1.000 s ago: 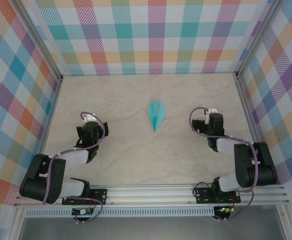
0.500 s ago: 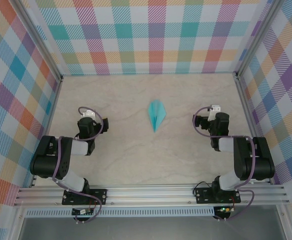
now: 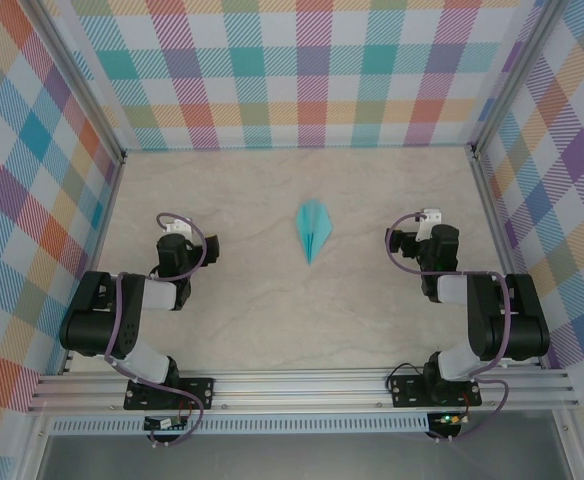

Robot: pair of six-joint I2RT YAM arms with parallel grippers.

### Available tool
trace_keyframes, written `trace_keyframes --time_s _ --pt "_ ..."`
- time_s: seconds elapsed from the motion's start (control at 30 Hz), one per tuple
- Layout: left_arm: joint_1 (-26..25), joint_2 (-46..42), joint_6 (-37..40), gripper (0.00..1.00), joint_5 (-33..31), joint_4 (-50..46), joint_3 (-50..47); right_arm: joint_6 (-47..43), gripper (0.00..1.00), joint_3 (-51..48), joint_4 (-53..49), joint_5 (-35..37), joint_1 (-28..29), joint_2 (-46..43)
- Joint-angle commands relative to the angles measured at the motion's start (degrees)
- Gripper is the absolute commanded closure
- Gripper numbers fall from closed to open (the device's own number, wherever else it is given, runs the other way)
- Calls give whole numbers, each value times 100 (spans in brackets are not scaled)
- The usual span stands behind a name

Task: Fold a paper plane with a square sheet of paper (fold left side to right side)
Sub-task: Reset both arms

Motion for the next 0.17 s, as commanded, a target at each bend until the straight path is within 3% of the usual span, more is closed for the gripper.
trace_keyframes --time_s 0.0,0.13 --pt "54 -4 -25 0 89 111 88 -36 0 -36 232 -136 1 52" --pt "52 0 -21 0 90 113 88 -36 0 -39 233 -136 1 47"
